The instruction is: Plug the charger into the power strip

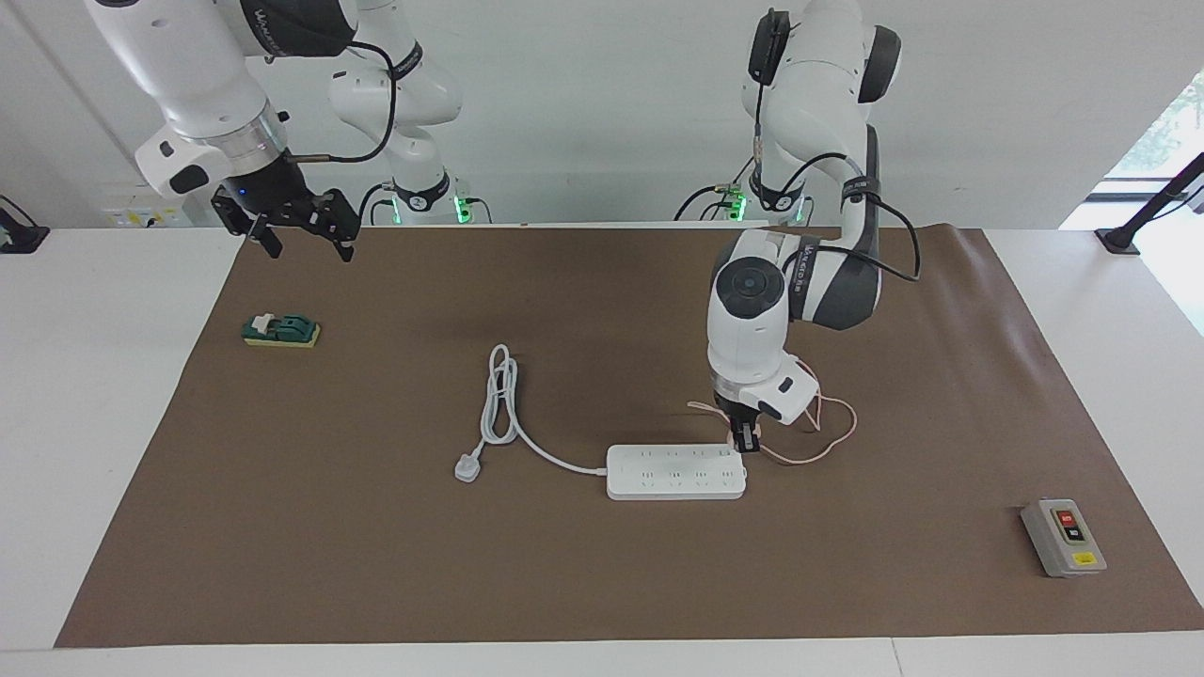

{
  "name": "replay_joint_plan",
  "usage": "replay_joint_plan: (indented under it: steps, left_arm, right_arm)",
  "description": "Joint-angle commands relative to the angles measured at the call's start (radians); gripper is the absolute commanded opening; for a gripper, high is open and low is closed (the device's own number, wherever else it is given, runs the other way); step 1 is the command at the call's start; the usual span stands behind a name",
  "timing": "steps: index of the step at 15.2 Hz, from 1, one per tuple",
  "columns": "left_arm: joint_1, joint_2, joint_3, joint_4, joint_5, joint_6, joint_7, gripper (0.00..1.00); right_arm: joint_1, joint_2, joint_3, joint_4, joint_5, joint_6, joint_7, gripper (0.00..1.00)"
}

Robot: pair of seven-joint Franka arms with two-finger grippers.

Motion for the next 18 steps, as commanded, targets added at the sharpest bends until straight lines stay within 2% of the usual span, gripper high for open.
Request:
replay_joint_plan:
  steps: [1, 6, 14, 18]
  left_arm:
    - [0.003, 0.002, -0.004, -0.008, 0.029, 0.039, -0.011, 0.0]
    - [-0.009, 0.005, -0.007, -0.014, 0.023, 0.106, -0.009, 0.0]
    - [-0.014, -0.016, -0.007, -0.12, 0.026, 0.177, 0.005, 0.0]
    - [-0.014, -0.024, -0.009, -0.135, 0.024, 0.175, 0.008, 0.0]
  right_arm:
    - [-0.02, -0.017, 0.014, -0.018, -0.013, 0.0, -0.019, 1.0]
    - [-0.02, -0.017, 0.016, -0.018, -0.013, 0.0, -0.019, 1.0]
    - [-0.02, -0.017, 0.016, -0.018, -0.012, 0.0, -0.019, 1.0]
    - [-0.02, -0.017, 0.014, -0.018, -0.013, 0.0, -0.019, 1.0]
